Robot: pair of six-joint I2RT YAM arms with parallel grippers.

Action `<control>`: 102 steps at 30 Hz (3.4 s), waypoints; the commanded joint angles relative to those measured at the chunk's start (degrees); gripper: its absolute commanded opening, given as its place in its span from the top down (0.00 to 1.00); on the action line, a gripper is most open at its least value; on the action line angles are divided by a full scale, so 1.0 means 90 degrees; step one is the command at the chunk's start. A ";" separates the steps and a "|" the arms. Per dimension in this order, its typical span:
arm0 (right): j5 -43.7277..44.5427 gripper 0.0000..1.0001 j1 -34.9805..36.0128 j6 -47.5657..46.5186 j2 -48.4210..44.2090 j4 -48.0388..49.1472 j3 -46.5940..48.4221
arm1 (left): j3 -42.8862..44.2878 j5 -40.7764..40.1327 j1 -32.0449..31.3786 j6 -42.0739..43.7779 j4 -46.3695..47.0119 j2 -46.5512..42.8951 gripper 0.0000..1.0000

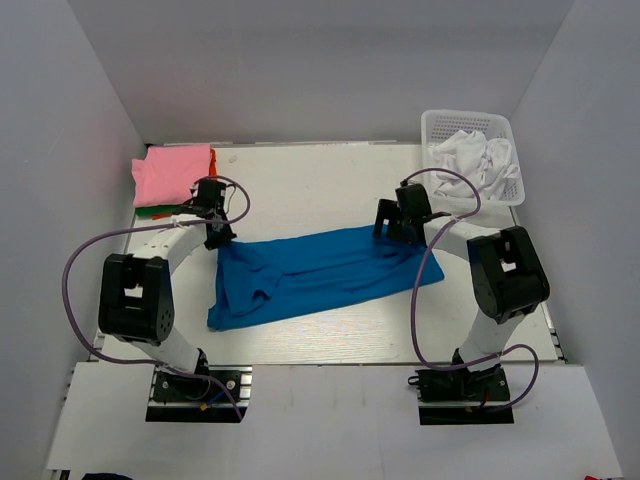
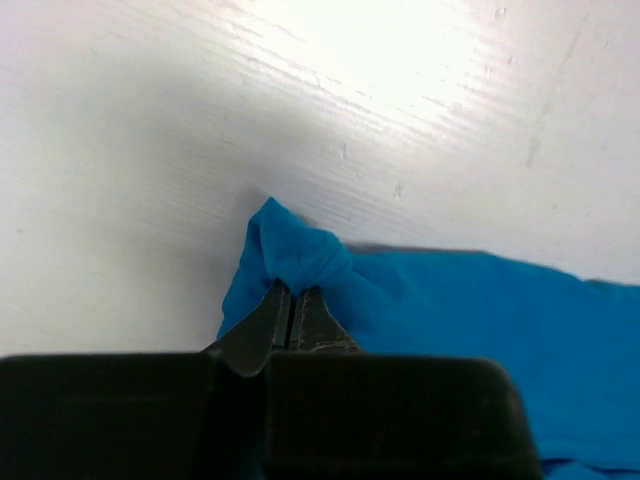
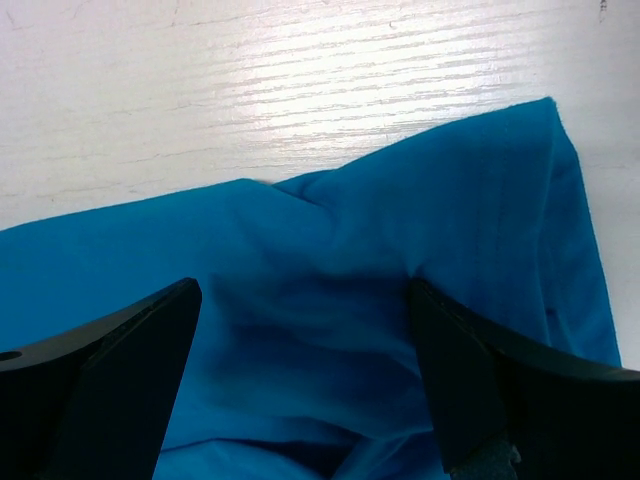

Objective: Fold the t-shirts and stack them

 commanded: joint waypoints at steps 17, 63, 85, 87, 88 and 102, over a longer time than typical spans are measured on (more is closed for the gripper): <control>0.0191 0.15 -0.0514 0.0916 0.0278 -0.0745 -0.0249 | -0.0955 -0.0663 0.0723 -0.2973 -0.0654 -0.2094 1.00; -0.0629 0.10 0.1242 0.0672 -0.2512 -0.1262 -0.2376 | 0.5641 0.1668 0.0109 -0.1109 -0.0281 0.4864 0.00; -0.1171 0.10 0.5130 -0.1898 -0.3314 -0.0911 -0.1851 | 0.9103 0.3820 -0.0585 -0.2367 0.2901 0.7157 0.00; -0.1031 0.10 0.5111 -0.1809 -0.3713 -0.0824 -0.1831 | 0.9181 0.3820 -0.0585 -0.2193 0.2833 0.6844 0.00; -0.0895 0.10 0.5120 -0.1721 -0.3813 -0.0784 -0.1869 | 0.9181 0.3820 -0.0585 -0.2105 0.2736 0.6668 0.00; 0.0836 0.10 0.4282 0.0711 -0.4341 -0.1242 -0.2504 | 0.2955 0.4163 -0.1355 0.0045 0.1717 0.1017 0.00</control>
